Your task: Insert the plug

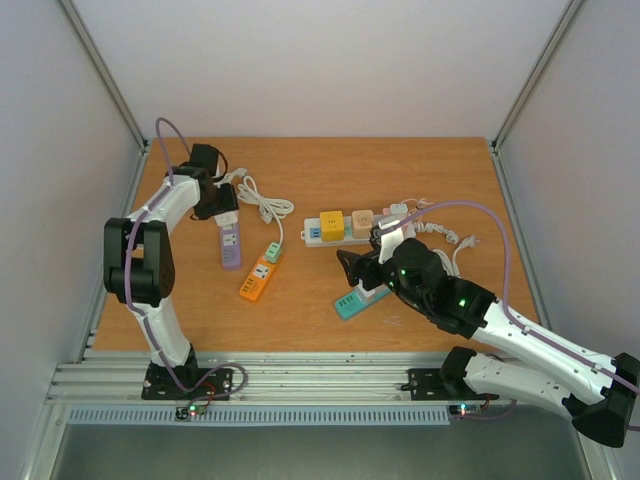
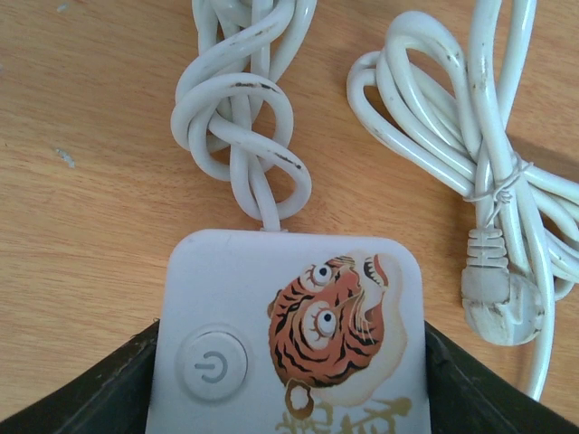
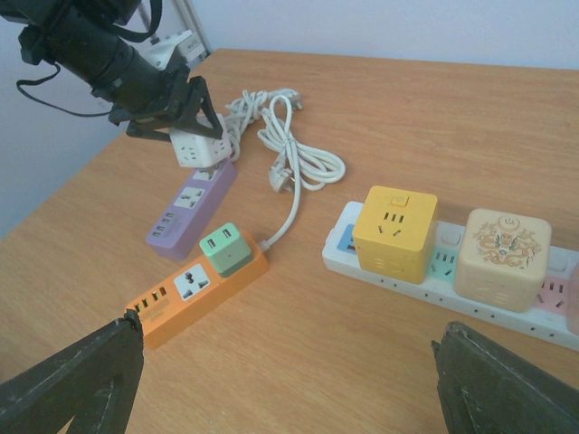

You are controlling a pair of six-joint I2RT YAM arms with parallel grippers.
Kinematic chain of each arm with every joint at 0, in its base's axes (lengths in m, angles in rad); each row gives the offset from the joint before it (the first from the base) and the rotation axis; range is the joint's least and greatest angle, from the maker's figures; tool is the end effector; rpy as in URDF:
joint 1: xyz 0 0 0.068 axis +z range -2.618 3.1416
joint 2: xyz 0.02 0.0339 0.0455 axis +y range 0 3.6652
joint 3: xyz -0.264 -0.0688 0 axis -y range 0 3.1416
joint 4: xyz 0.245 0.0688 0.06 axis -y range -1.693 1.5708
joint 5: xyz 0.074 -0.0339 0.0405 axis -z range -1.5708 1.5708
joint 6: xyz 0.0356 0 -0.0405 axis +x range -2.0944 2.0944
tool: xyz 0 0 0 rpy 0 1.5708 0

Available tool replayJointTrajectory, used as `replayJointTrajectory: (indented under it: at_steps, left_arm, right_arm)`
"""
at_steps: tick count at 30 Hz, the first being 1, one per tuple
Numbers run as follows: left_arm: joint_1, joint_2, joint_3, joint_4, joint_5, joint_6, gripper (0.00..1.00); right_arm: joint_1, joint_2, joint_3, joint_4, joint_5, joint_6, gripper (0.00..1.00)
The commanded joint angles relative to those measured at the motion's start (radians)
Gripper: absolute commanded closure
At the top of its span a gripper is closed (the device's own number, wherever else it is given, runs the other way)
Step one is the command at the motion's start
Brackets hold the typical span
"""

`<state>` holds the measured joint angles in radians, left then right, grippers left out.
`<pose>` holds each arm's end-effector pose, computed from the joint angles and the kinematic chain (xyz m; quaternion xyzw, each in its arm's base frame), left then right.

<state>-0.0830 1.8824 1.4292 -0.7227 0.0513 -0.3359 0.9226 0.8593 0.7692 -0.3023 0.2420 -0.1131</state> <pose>0.3881 -0.0341 0.2103 -0.1186 0.9731 -0.0654 0.1866 0.1259 0.1522 0.3096 -0.3503 0.7503 0.1250 0.5466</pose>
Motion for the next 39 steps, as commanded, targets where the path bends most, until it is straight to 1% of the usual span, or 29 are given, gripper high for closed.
replayJointTrajectory:
  at_steps: [1,6,11,16,19,23,27,31,33,39]
  left_arm:
    - [-0.015,0.097,-0.08,-0.009,0.047,-0.039,0.6]
    - [-0.028,0.015,-0.177,0.052,-0.039,-0.075,0.61]
    - [-0.095,-0.099,-0.304,0.168,-0.164,-0.116,0.61]
    - [-0.155,-0.139,-0.388,0.25,-0.286,-0.164,0.61]
    - [-0.174,-0.145,-0.44,0.305,-0.311,-0.199,0.61]
    - [-0.191,-0.143,-0.473,0.333,-0.317,-0.227,0.61]
    - [-0.191,-0.112,-0.442,0.285,-0.318,-0.227,0.6]
    - [-0.191,-0.086,-0.445,0.275,-0.307,-0.227,0.6]
    - [-0.195,-0.074,-0.434,0.255,-0.31,-0.221,0.59]
    - [-0.201,-0.044,-0.333,0.073,-0.398,-0.221,0.54]
  right_arm:
    - [-0.004,0.005,-0.004,-0.006,0.008,0.001,0.12]
    - [-0.004,0.013,-0.005,-0.001,0.011,0.0,0.12]
    - [-0.004,0.026,-0.005,0.007,0.007,-0.001,0.12]
    - [-0.004,0.035,-0.005,0.01,0.005,0.003,0.12]
    - [-0.004,0.036,-0.007,0.011,0.006,0.006,0.12]
    - [-0.004,0.039,-0.007,0.011,0.007,0.009,0.12]
    - [-0.004,0.044,-0.007,0.014,0.006,0.013,0.12]
    - [-0.004,0.052,-0.006,0.015,0.006,0.015,0.12]
    - [-0.004,0.056,-0.006,0.015,0.005,0.015,0.12]
    - [-0.004,0.057,-0.007,0.016,0.019,0.016,0.12]
